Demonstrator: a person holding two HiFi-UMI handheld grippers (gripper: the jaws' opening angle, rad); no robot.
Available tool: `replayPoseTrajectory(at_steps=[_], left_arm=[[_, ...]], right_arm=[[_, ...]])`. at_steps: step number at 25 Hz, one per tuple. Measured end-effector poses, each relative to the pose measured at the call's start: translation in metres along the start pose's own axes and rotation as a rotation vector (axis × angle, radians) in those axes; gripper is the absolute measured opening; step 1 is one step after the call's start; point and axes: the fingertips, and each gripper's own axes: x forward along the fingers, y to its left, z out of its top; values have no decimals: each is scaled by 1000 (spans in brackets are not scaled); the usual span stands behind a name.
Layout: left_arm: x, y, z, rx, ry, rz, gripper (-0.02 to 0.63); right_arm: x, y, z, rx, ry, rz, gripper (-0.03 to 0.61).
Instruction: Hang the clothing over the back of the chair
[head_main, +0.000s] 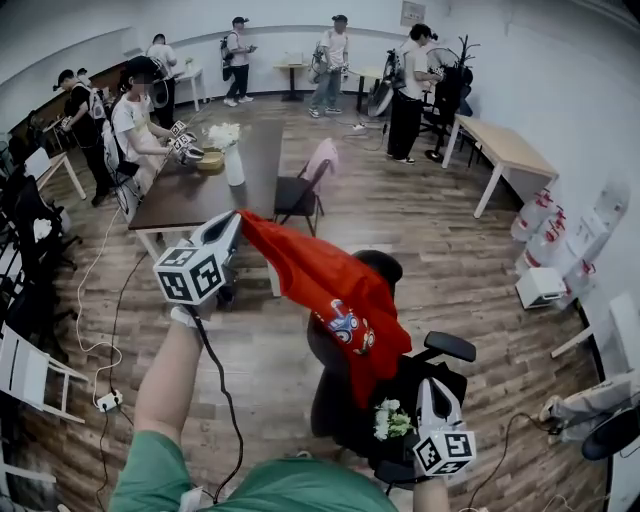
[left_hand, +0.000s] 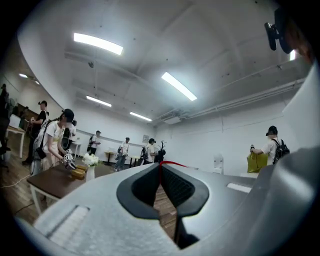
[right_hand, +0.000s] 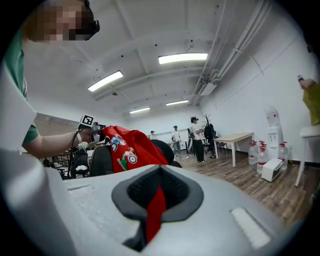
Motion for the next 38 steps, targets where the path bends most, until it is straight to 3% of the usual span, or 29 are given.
replayPoseTrajectory(at_steps=[4,7,11,14,17,20,25,27,32,38], left_arm=[[-15,33,-110,-131,187,4,17],[-37,18,-190,-164,288,-76,21],[-60,-30,-253,-149,314,-194,48],[-68,-51,-275,-160,307,-217,133],[-73,-57,-277,-154,283,-210,235],[-86,-71,-282,-152,297,-240,293],[-121,-104,-288,-136,323,-180,299],[-129,-117,-271,-112,298,-146,254],[-146,-162,-219,-37,203,-72,52],[-164,-213,-157,32,91,103,17]], right_arm=[[12,5,-2,-11,33,7,3],[17,6,-7,-20,73,8,3],[22,6,-15,-26,131,8,2],[24,9,-18,-43,160,18,2],[24,13,-15,-57,166,33,3],[20,13,-15,-54,162,48,3],[2,3,-17,-42,156,77,3],[-6,-2,-13,-48,144,98,3],[-33,-23,-1,-74,102,135,3],[-76,-47,1,-138,79,181,2]])
